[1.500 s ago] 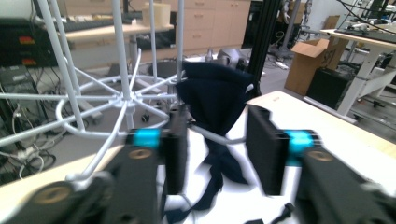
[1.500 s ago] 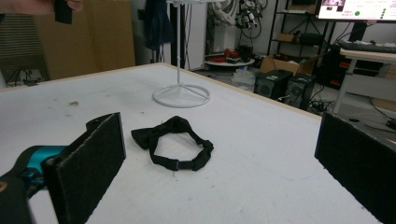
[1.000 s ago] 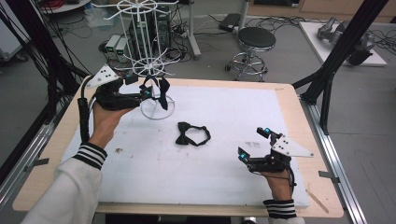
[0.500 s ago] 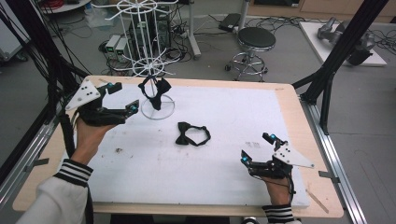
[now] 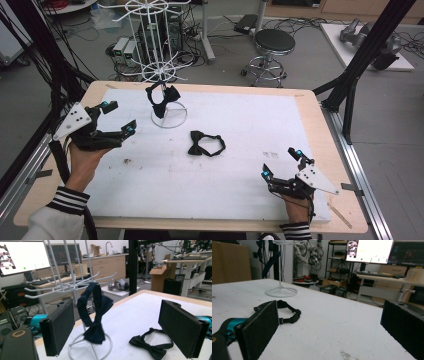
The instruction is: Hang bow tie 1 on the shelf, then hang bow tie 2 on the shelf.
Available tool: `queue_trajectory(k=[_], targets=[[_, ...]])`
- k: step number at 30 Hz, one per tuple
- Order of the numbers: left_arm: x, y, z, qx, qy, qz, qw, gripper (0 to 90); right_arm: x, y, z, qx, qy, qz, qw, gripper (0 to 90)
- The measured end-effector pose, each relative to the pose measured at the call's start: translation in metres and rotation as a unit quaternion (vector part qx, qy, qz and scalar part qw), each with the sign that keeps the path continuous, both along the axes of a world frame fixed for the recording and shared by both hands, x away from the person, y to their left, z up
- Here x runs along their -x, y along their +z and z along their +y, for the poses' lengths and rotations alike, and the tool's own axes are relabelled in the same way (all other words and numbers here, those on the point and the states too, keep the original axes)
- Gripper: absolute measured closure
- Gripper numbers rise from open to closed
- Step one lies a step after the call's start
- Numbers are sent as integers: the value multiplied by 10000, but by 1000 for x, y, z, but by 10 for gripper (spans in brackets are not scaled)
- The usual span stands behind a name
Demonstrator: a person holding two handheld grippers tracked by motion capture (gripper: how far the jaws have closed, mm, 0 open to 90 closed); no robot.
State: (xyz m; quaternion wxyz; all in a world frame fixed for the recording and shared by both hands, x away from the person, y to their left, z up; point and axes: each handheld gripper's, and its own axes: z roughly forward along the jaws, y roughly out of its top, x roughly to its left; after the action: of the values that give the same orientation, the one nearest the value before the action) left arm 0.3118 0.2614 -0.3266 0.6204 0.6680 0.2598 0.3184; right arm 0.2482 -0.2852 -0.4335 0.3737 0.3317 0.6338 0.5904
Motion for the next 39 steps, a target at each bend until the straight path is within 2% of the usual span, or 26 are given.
queue_trajectory(k=[4,8,22,39], targets=[[5,-6,4,59,26,-19,10000,143,1,-6,0,-22,-38,-79,10000,12],[10,-9,7,86,61,-70,9999,143,1,-11,2,71,-19,-122,9999,12],[16,-19,20,171,111,7,9998,141,2,-17,4,57,-17,-87,9999,11],[13,-18,12,131,-7,33,9999,141,2,-20,4,80,-53,-72,9999,11]])
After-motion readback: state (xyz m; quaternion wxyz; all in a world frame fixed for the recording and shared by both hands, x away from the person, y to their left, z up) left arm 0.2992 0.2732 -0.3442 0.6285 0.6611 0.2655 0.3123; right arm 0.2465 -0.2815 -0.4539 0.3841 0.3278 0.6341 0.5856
